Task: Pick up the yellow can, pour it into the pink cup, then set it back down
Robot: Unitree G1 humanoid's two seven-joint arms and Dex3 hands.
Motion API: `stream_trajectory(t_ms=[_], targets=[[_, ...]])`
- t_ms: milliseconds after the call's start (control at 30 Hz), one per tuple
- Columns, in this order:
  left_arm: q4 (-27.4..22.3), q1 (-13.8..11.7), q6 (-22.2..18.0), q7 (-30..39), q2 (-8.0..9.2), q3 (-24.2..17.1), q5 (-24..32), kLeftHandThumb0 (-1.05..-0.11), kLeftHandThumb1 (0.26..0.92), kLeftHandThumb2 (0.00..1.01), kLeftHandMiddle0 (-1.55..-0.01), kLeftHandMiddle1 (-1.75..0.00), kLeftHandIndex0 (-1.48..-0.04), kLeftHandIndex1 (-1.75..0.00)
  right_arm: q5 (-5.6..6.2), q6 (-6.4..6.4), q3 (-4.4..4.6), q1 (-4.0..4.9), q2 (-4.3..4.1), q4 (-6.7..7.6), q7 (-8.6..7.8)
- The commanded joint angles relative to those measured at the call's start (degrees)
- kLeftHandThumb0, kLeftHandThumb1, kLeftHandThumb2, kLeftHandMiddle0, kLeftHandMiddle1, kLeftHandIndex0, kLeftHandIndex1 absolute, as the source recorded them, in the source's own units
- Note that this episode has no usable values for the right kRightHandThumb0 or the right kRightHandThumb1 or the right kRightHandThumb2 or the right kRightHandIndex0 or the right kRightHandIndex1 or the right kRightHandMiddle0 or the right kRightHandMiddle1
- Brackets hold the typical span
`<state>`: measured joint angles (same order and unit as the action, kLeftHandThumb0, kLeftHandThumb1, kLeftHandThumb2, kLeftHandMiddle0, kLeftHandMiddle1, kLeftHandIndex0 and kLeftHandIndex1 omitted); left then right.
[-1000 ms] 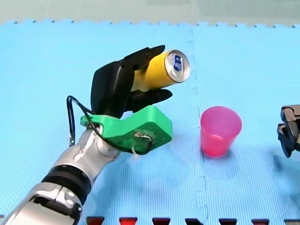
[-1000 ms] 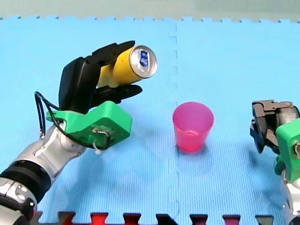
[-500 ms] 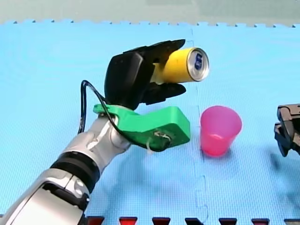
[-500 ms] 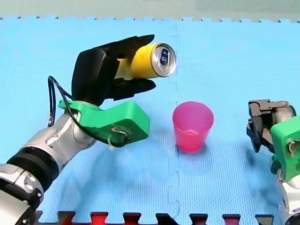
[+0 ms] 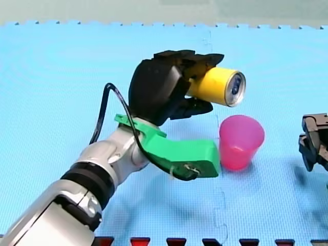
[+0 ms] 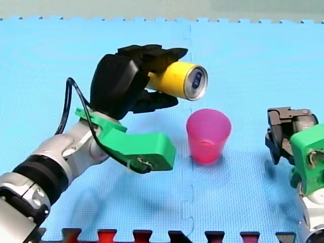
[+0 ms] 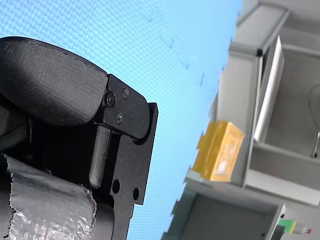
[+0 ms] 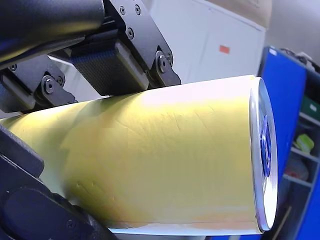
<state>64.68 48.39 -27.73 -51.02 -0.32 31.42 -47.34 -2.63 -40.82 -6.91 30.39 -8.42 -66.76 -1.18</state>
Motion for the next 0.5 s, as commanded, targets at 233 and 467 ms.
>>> stream_trajectory(t_ms=[233, 467], targets=[[-0.89, 1.76, 2.46, -2.87, 0.86, 3.47, -3.03, -0.391, 0.801, 0.00, -1.25, -0.58, -1.26, 0.00, 0.10, 0.41, 0.17, 0.45, -0.47, 0.11, -0.42], [-0.39, 3.04, 6.57, -8.53, 1.73, 7.22, -7.62, -0.352, 0.840, 0.00, -0.87, -1.47, -1.29, -0.01, -0.42, 0.72, 0.56, 0.46, -0.74, 0.49, 0.00]])
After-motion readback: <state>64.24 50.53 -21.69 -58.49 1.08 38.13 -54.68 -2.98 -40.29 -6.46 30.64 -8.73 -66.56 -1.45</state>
